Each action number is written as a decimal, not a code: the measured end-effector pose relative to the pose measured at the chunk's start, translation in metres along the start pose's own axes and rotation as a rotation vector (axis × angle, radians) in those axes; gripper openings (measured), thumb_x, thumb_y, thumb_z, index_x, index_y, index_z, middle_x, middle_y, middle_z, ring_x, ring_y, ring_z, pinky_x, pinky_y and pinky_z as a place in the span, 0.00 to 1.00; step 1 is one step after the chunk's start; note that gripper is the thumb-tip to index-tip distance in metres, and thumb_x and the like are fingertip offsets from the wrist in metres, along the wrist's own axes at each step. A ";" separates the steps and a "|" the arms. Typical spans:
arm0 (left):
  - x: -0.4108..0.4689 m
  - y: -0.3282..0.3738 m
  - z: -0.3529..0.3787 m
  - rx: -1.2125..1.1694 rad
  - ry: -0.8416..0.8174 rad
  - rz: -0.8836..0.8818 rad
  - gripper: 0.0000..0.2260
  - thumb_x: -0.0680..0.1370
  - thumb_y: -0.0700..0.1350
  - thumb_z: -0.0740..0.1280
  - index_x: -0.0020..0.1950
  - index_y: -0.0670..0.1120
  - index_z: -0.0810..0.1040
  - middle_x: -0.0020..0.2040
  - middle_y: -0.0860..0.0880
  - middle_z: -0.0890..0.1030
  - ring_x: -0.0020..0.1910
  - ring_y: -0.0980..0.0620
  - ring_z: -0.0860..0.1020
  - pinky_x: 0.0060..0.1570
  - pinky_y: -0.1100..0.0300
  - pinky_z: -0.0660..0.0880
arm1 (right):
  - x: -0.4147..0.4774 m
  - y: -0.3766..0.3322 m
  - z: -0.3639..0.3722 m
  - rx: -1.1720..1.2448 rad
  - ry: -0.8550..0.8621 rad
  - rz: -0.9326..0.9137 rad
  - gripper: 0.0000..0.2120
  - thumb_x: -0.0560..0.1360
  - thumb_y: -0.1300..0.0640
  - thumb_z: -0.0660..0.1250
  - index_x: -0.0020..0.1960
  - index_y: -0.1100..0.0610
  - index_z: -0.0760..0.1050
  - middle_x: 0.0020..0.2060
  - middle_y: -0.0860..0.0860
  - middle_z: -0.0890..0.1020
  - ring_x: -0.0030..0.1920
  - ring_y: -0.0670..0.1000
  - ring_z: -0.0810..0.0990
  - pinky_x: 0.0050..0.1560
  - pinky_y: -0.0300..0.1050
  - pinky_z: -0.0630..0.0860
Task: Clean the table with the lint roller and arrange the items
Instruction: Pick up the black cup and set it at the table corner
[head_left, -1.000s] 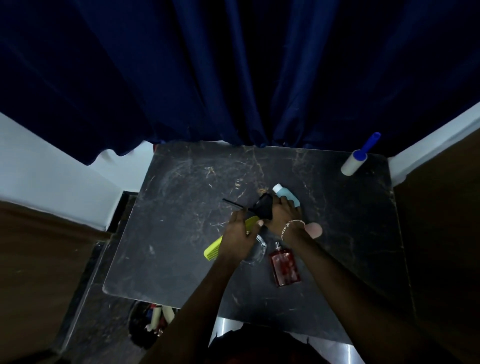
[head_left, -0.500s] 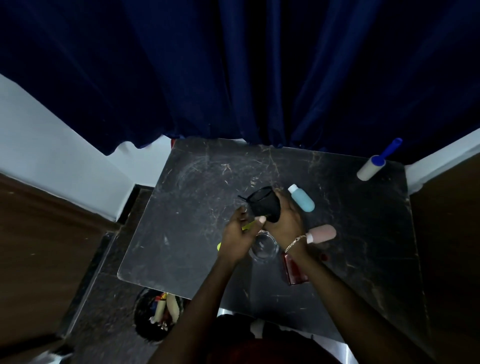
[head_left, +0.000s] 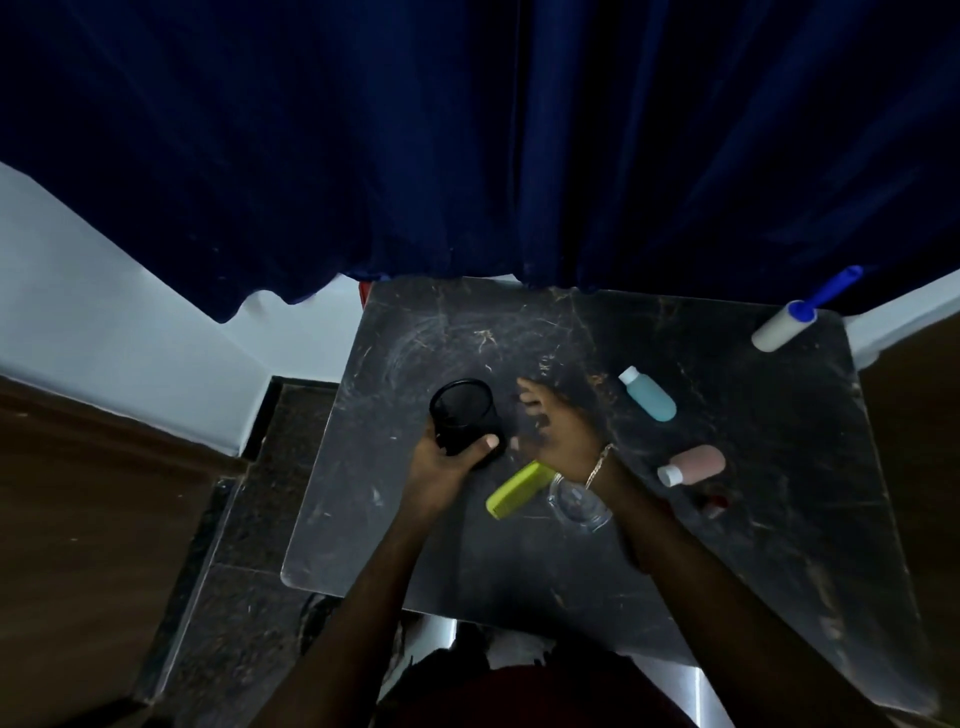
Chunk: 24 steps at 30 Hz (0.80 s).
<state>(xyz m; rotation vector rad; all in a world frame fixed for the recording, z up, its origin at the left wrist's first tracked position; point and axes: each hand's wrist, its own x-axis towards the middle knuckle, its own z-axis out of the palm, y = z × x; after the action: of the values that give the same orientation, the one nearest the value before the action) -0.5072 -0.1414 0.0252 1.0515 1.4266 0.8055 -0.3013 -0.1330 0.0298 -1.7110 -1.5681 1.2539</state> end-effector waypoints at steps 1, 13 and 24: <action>0.003 -0.005 -0.011 0.022 -0.004 -0.011 0.31 0.70 0.46 0.82 0.71 0.50 0.76 0.59 0.55 0.85 0.58 0.60 0.83 0.55 0.64 0.80 | 0.011 0.007 0.000 -0.016 0.012 0.036 0.35 0.69 0.61 0.74 0.72 0.49 0.65 0.60 0.48 0.75 0.58 0.49 0.77 0.57 0.47 0.77; 0.014 -0.029 -0.068 0.229 -0.089 0.013 0.38 0.68 0.54 0.83 0.73 0.57 0.69 0.62 0.60 0.80 0.61 0.63 0.78 0.63 0.57 0.76 | 0.056 0.054 -0.016 -0.716 0.087 0.384 0.14 0.73 0.57 0.69 0.59 0.55 0.77 0.65 0.59 0.75 0.65 0.62 0.74 0.66 0.57 0.71; 0.011 -0.029 -0.083 0.276 -0.112 0.024 0.39 0.67 0.55 0.82 0.74 0.53 0.69 0.66 0.55 0.80 0.64 0.55 0.79 0.66 0.51 0.77 | 0.073 0.060 -0.009 -0.767 0.074 0.369 0.14 0.76 0.54 0.65 0.61 0.52 0.75 0.67 0.59 0.74 0.70 0.64 0.67 0.71 0.62 0.62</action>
<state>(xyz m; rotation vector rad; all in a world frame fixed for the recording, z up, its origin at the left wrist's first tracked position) -0.5937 -0.1341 0.0057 1.3046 1.4586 0.5669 -0.2700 -0.0746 -0.0378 -2.5764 -1.8861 0.7459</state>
